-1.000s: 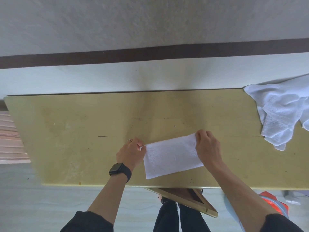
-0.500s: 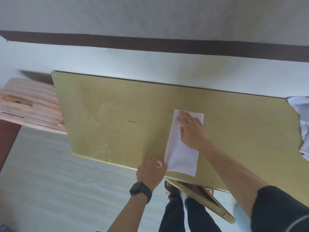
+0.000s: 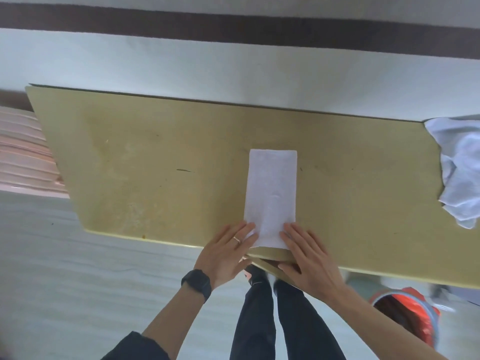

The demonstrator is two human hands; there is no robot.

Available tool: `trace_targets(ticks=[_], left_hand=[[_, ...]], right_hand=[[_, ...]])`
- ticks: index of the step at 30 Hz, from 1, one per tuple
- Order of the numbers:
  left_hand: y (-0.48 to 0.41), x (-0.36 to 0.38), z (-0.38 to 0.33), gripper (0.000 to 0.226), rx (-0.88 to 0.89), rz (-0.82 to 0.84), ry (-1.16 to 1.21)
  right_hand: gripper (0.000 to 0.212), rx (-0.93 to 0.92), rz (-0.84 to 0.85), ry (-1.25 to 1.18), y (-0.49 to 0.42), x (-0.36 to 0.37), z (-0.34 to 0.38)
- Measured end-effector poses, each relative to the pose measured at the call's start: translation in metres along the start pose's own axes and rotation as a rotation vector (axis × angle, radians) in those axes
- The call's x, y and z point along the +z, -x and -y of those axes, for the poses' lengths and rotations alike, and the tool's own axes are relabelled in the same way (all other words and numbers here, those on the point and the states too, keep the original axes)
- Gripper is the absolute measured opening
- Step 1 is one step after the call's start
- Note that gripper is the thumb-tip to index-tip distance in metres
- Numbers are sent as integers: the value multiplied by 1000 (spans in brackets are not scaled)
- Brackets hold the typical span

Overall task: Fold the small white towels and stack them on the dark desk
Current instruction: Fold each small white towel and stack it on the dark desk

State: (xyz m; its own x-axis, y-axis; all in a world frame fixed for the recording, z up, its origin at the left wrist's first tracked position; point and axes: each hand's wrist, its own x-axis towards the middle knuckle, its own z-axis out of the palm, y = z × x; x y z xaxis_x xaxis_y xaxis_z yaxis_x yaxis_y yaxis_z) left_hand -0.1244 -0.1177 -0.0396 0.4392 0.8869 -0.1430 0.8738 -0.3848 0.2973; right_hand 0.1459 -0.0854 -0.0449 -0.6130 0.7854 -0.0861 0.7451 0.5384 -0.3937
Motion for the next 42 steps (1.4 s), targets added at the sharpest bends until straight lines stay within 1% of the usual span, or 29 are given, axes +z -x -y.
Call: trace_targets(ticks=[2,6,9,11,15,18,20,21,23,24,25,27,29,33,37,42], left_hand=[[1,5,0,56,13,-30,4],[4,10,0,63,70,-126,17],[4,5,-5,58,112,-167,31],[4,2,-7,53,121,-154,35],[7,-3,-7,57,66,-61,128],[3,-19,-10,44,-5,-60,223],[-7,-39,-13,29,-140,-60,274],[-12,-49,-14,22,-249,-25,334],[-23,-66,-12,17,-498,68,567],[-29,-73,-10,15,-596,74,715],[-36,-76,-7,11,-657,40,833],[-52,-81,3,11,-712,-27,975],[-68,-83,12,18,-750,-57,1036],[-94,-80,25,25,-856,-145,1089],[-112,-69,31,30,-923,-172,1090],[-128,-65,31,30,-973,-160,1047]], right_hand=[[59,-6,-45,24,4,9,-3],[40,-64,-164,48,17,22,-5],[34,-72,-184,19,23,26,-7],[31,-62,-202,-7,24,28,-7],[24,-92,-202,-71,24,23,-8],[23,-94,-154,-171,20,9,-8],[15,-5,-143,-283,14,-6,-3],[14,71,-137,-342,10,-17,1],[19,244,-112,-458,-2,-41,11],[20,327,-89,-509,-9,-52,15],[19,399,-60,-552,-17,-61,16],[13,498,-24,-653,-37,-75,16],[8,556,-38,-735,-59,-82,14],[15,661,-108,-802,-98,-82,8],[22,757,-133,-753,-124,-70,1],[27,829,-74,-631,-144,-57,-5]])
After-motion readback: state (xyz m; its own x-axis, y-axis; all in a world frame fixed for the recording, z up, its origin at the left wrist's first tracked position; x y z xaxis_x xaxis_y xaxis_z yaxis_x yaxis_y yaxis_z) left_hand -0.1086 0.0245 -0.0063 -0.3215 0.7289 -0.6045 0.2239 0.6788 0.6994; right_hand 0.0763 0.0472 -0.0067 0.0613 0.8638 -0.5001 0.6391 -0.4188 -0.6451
